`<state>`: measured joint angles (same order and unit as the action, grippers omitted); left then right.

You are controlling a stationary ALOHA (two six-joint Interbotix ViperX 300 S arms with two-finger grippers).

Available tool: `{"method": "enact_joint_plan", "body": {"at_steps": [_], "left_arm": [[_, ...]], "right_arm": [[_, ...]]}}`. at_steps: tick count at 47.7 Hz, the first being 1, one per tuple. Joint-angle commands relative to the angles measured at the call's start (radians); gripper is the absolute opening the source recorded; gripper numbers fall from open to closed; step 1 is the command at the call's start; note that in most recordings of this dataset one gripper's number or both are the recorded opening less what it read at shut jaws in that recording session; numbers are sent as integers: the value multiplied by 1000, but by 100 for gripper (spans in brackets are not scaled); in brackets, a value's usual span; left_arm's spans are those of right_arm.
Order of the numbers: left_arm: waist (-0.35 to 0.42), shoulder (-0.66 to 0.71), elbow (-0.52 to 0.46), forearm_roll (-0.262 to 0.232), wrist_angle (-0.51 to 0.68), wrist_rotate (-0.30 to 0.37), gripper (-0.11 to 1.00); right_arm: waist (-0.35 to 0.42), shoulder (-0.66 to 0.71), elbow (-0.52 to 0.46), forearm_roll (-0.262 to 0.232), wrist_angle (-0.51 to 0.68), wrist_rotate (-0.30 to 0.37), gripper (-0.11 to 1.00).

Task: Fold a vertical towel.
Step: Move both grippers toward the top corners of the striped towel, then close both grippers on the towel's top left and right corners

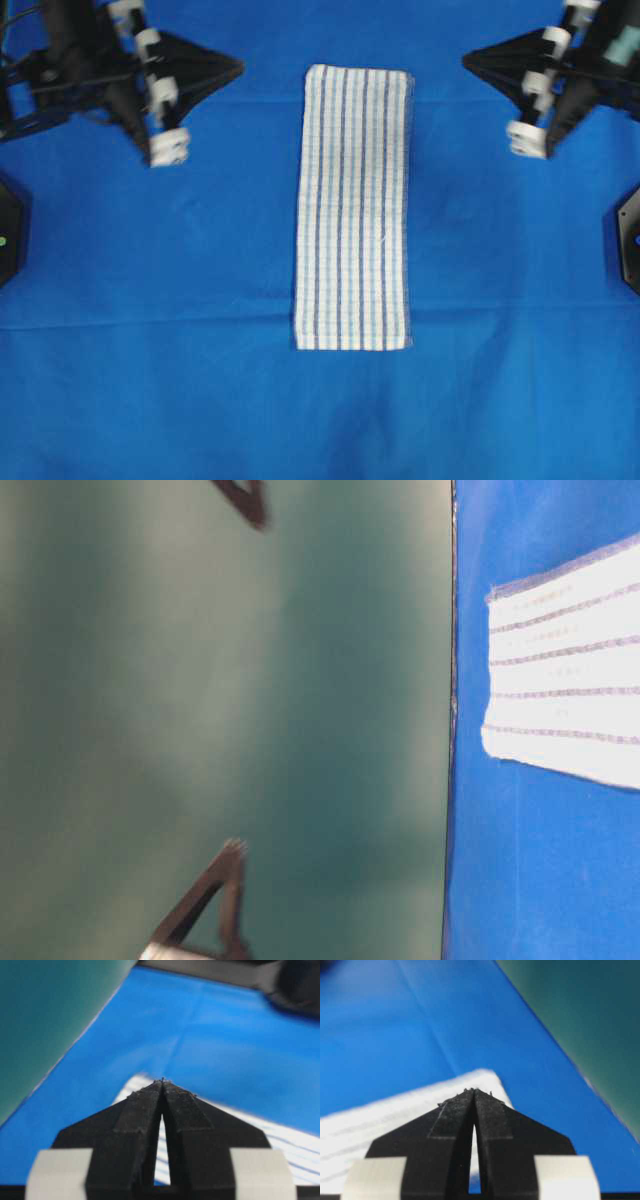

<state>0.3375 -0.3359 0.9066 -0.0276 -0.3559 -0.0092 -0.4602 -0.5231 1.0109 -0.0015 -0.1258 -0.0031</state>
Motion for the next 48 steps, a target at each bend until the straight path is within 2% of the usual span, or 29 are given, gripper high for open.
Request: {"method": "enact_joint_plan", "body": {"at_steps": [1,4,12,14,18,33,48], "left_arm": [[37,95,-72,-2,-12,-2,3],[54,158,-103,-2,-11,-2,14],[81,304,-175,-2,-12,-2,57],[84,341,-190,-2,-15,-2,68],[87,414,-222,-2,-21,-2,80],[94,597,-296,-2,-35,-2,76],[117,698,-342,-2,-52,0,75]], "right_arm": [[-29,78,-60,-5,-3,-6,2],[-43,140,-86,-14,-3,-9,11],[-87,318,-147,-32,-6,-9,55],[-97,356,-160,-35,-8,-9,59],[-109,430,-183,-37,-9,-9,57],[-117,611,-230,-35,-37,-9,57],[-135,678,-244,-32,-77,-8,56]]}}
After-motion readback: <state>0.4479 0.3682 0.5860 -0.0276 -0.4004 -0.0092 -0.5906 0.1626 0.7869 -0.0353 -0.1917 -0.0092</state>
